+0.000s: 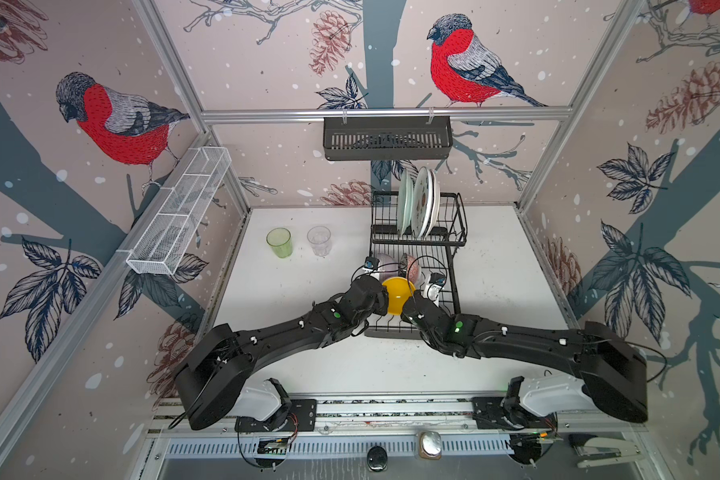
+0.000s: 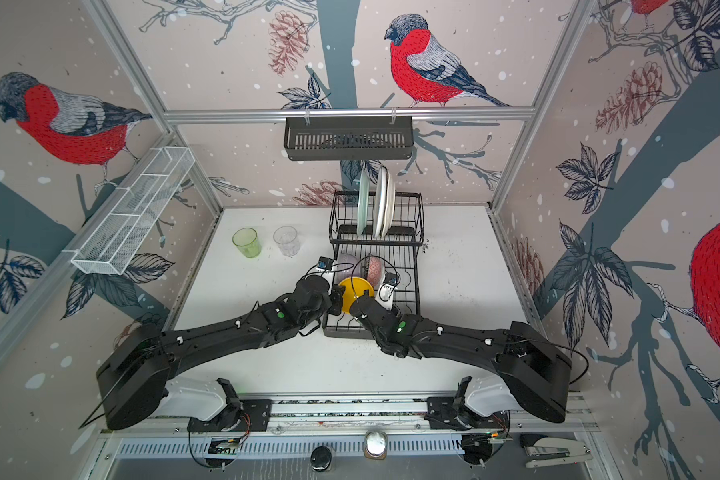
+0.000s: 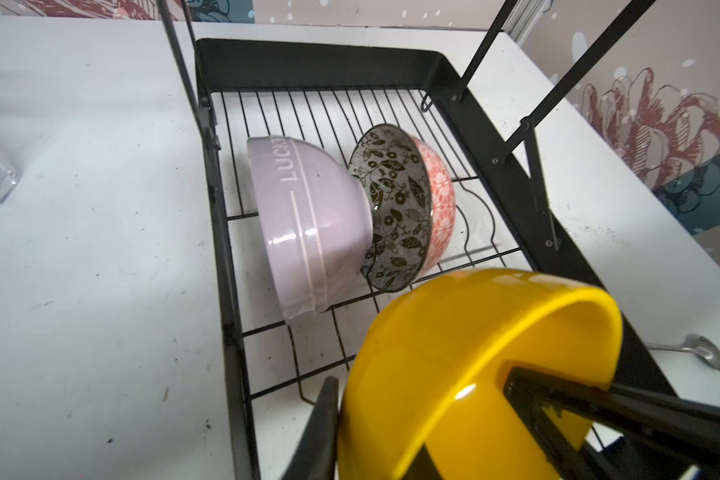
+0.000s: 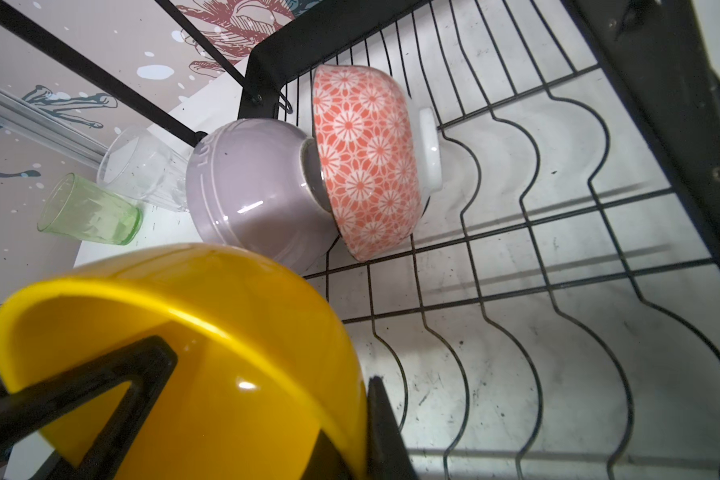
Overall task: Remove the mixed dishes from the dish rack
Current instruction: 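Close the left gripper on the yellow bowl rim beside the right gripper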
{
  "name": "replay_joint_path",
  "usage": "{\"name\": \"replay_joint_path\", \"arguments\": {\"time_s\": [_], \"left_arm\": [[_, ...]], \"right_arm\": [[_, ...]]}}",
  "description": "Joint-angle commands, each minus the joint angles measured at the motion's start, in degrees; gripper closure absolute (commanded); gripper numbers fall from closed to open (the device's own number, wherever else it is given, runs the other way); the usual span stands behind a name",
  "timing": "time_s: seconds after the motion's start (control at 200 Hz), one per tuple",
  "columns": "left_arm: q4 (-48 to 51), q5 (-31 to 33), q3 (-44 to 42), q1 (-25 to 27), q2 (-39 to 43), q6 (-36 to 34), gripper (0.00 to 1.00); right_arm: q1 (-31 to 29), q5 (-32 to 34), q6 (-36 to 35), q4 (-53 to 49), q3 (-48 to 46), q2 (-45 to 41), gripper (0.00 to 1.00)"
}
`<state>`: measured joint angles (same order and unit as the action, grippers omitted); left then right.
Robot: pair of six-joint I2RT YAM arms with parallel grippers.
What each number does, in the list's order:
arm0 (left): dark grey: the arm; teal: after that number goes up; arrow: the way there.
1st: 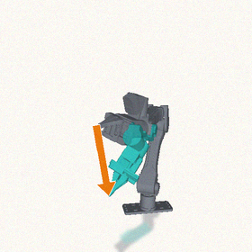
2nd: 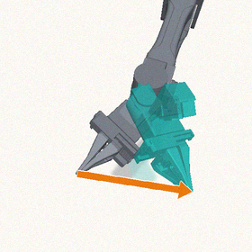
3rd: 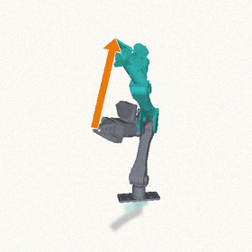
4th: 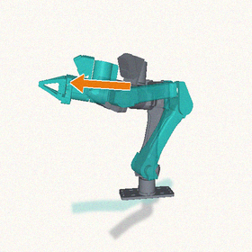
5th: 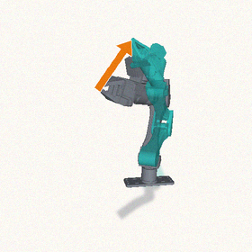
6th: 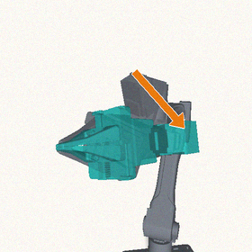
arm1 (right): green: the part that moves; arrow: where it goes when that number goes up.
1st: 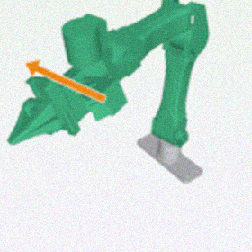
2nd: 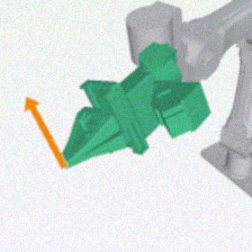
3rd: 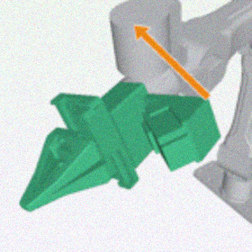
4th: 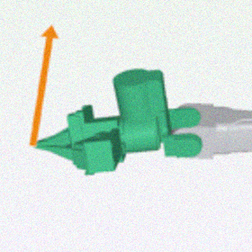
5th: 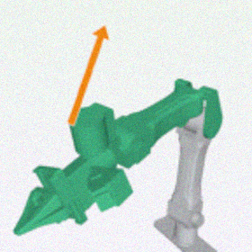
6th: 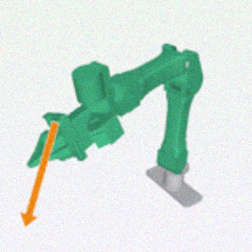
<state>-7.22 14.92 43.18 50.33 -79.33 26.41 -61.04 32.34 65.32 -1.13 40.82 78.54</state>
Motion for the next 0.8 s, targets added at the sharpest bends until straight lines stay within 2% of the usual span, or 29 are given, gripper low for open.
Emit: {"name": "replay_joint_path", "arguments": {"time_s": [0.0, 0.27, 0.55, 0.795], "left_arm": [[-3.1, 2.1, -0.2, -0.1, 0.3, 2.6, 0.85], [-3.1, 6.9, -1.5, -0.1, 2.0, 3.5, 0.88], [-3.1, 8.5, -1.7, -0.8, 2.6, 3.5, 0.88], [-2.9, 7.8, -1.5, -2.4, 2.6, 3.8, 0.89]], "right_arm": [[-0.2, -1.8, 0.6, 1.7, 0.1, 0.3, 0.88], [0.3, -2.1, 1.8, 2.8, -1.7, -1.5, 0.72], [1.1, -3.6, 1.2, 4.6, -2.7, -2.3, 0.68], [2.5, -7.0, -0.5, 7.9, -4.1, -3.5, 0.57]]}}
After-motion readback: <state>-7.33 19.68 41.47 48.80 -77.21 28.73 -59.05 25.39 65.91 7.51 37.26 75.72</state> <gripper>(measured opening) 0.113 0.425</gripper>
